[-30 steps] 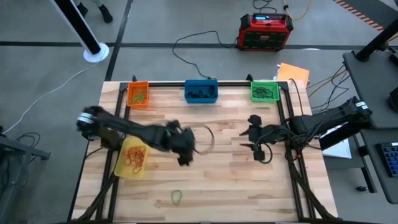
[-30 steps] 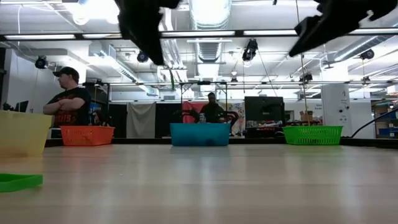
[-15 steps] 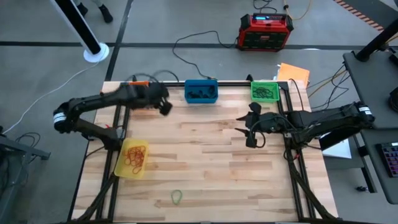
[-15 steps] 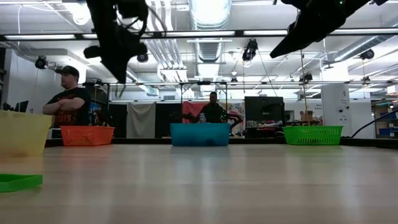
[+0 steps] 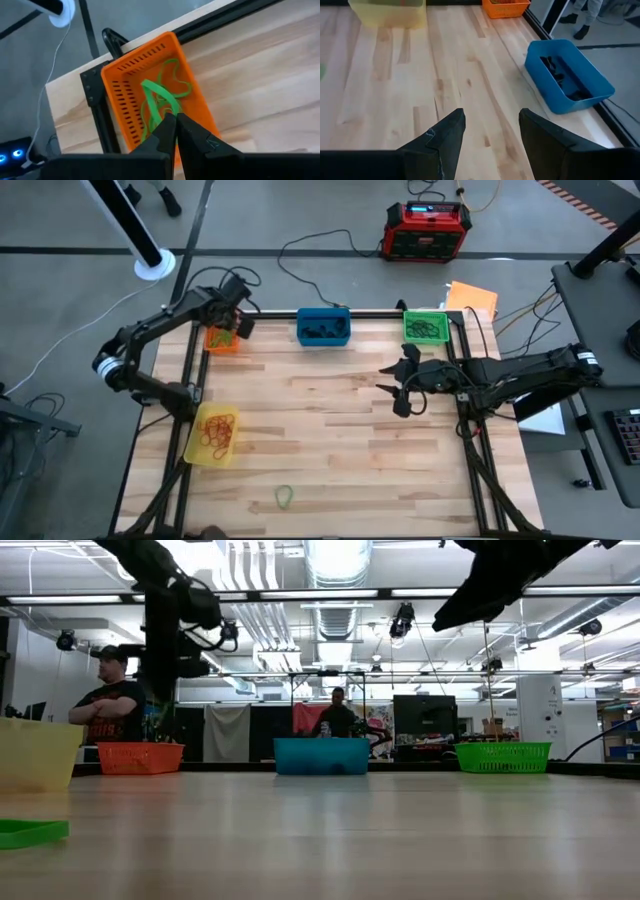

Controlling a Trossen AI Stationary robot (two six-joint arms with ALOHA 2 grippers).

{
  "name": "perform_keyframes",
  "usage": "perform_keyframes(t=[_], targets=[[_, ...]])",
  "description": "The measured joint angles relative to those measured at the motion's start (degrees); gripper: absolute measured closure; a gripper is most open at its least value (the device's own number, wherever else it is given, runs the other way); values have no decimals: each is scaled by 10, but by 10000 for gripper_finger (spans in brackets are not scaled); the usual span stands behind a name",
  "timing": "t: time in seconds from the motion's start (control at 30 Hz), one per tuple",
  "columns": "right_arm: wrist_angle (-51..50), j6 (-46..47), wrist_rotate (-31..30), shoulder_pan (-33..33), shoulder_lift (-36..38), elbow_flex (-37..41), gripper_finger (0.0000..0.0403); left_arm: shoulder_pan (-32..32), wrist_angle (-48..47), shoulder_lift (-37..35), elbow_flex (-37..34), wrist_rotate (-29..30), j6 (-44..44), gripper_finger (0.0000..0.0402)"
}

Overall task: Sort rubber bands into baskets
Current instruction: Put the right green rubber band into the orange bin, then put the green rubber band into the orange bin

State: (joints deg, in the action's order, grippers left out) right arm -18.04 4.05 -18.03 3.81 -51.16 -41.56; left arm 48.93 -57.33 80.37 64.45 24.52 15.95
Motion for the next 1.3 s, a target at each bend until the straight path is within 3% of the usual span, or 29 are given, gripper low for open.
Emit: perform_keyframes(t=[0.37,0.73,0.83,0.93,1.07,1.3], targets=[[28,28,-5,-1,0,0,220,51,31,70,0,19,-54,395],[27,46,-26,-1,0,0,220,59,36,110,0,62,-80,297],[24,54,-30,-1,0,0,220,47,10,93,0,43,-64,275],[19,59,-30,-1,0,2,220,-3,-10,52,-6,-18,-33,261],[19,65,-30,-1,0,11,220,-129,-11,-19,-20,-80,3,256],[20,66,-30,-1,0,18,220,-416,-9,-88,-24,-86,158,255]])
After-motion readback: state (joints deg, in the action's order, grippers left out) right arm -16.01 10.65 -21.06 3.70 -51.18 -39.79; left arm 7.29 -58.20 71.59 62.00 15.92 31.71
